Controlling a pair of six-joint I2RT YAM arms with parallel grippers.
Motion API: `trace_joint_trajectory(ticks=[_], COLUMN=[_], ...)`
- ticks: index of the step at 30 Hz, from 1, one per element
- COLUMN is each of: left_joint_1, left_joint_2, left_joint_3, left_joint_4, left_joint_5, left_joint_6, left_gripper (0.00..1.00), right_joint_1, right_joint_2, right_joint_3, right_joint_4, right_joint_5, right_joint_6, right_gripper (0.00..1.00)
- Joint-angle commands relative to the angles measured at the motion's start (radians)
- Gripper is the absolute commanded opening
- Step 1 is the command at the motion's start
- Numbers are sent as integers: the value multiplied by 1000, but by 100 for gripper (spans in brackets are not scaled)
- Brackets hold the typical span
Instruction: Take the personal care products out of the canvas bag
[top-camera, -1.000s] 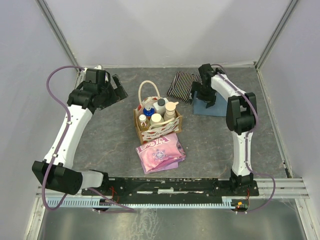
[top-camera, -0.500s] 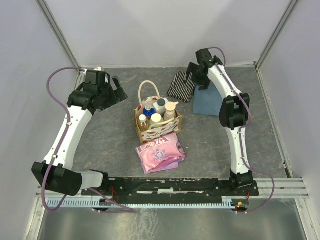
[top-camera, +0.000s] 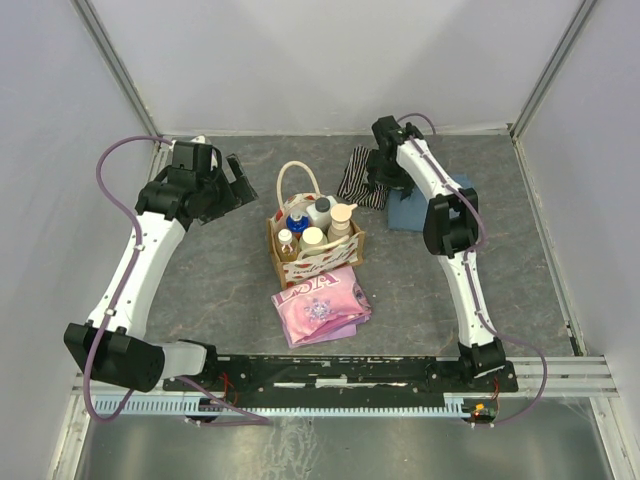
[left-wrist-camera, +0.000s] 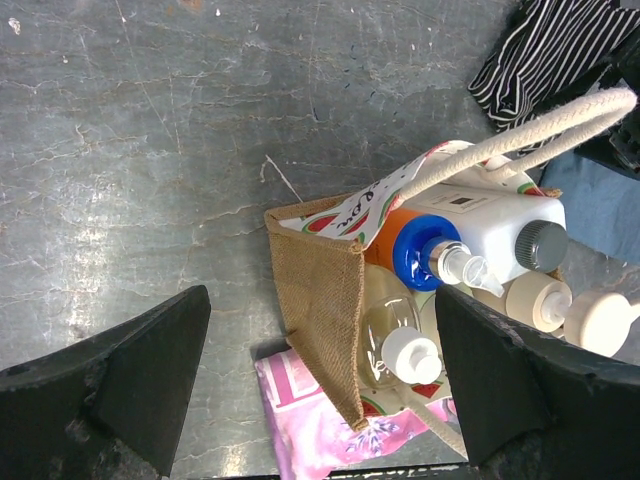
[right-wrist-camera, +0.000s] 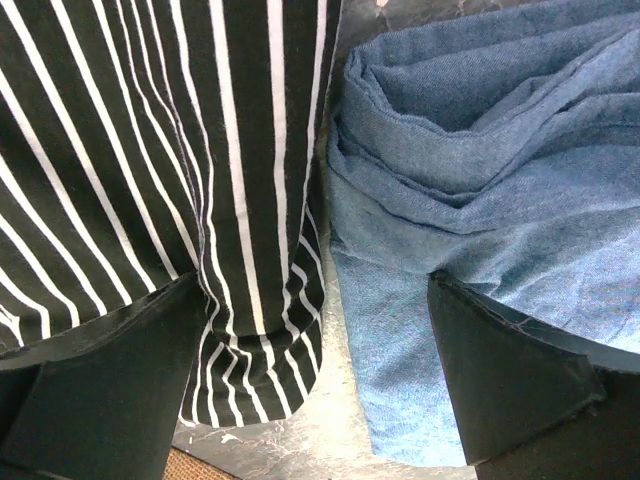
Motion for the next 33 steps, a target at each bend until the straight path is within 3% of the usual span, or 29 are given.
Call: trace_joint_trajectory(ticks=[1, 12, 18, 25, 33], left_joint_1=[1, 0, 0, 0, 1], left_joint_2=[-17, -31, -26, -25, -23], left_joint_3=[3, 46, 44, 23, -5], left_joint_4=[15, -37, -49, -39, -16], left_joint_5=[31, 12, 19, 38, 59], left_joint_6=[6, 21, 21, 11, 0], left_gripper=[99, 99, 99, 99, 99], right_joint_1=[-14, -208, -295, -274, -138], right_joint_2=[14, 63, 87, -30, -104], right_joint_3=[-13, -2, 95, -101, -111], right_joint_4=[-64, -55, -82, 77, 154], right_joint_5=[93, 103, 82, 17, -6], right_joint_6=[2, 3, 0, -9, -203], right_gripper=[100, 100, 100, 100, 100])
